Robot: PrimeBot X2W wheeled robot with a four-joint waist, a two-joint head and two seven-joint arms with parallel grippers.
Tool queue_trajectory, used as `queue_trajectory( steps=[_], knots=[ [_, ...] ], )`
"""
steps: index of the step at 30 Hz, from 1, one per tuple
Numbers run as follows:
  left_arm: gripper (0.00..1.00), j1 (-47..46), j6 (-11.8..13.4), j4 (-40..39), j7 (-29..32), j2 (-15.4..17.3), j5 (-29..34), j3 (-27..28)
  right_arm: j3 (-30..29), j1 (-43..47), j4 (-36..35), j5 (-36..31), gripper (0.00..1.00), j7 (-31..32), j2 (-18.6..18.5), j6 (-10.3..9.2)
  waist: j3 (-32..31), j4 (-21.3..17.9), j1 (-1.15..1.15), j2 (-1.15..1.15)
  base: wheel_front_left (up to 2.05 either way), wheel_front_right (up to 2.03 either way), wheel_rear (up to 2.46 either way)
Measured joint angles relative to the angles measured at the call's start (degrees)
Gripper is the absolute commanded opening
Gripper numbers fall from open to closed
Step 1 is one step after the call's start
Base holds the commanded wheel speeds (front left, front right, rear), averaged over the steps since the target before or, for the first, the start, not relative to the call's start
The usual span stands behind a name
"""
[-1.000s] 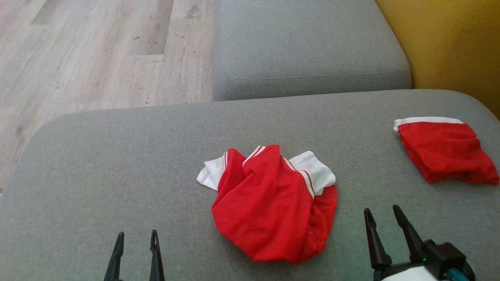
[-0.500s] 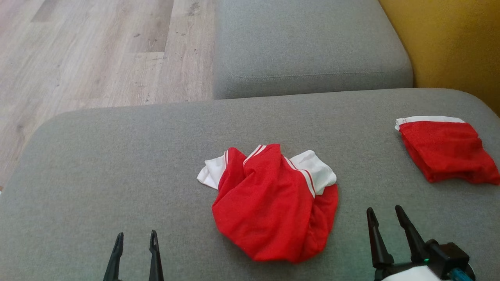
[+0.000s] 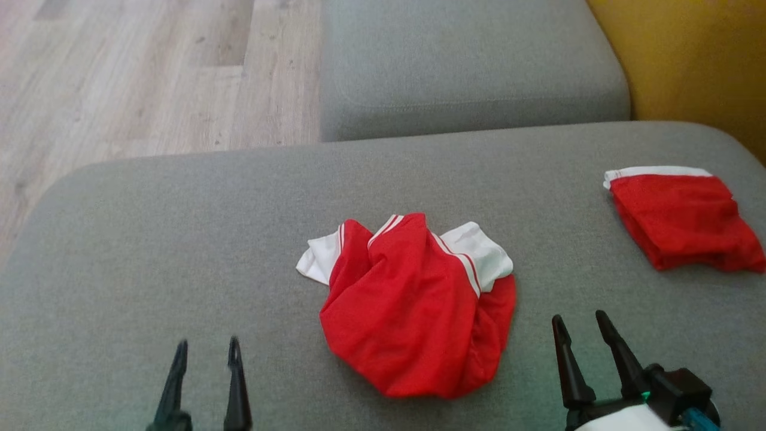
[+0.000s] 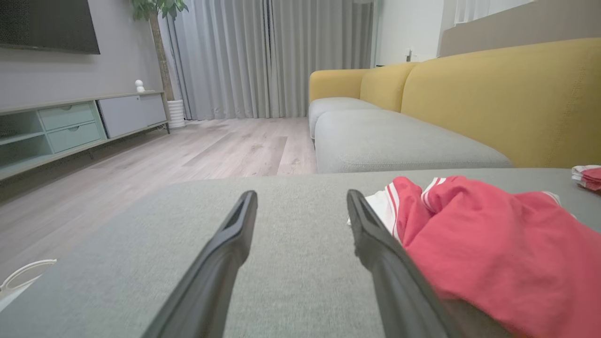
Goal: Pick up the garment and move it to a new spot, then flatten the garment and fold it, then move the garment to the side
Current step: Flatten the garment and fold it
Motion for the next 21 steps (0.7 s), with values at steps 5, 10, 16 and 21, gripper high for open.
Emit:
queue_trajectory(
  steps=[5, 10, 16, 21],
  knots=[
    [1.00, -9.0, -2.5, 4.1, 0.0, -0.1, 0.9, -1.9, 0.7, -1.8, -0.7, -0.2, 1.00, 0.0, -0.9, 0.00, 2.5, -1.1, 0.00, 0.00, 0.00, 0.00, 0.00],
    [1.00, -24.3, -5.6, 12.8, 1.6, -0.3, 1.7, -7.4, 1.8, -4.5, -2.2, -0.7, 1.00, 0.0, -2.0, 0.00, 6.1, -2.8, 0.01, 0.00, 0.00, 0.00, 0.00],
    [1.00, -43.9, -7.2, 21.7, 10.4, -0.6, -1.3, -18.0, 2.1, -8.4, -3.4, -0.7, 1.00, 0.0, -3.4, 0.00, 12.4, -4.9, 0.02, 0.00, 0.00, 0.00, 0.00],
    [1.00, -55.4, -7.5, 29.3, 16.4, -1.1, -7.0, -27.3, 2.6, -11.0, -3.8, -0.7, 1.00, 0.0, -4.1, 0.00, 17.3, -6.8, 0.03, 0.00, 0.00, 0.00, 0.00]
  ],
)
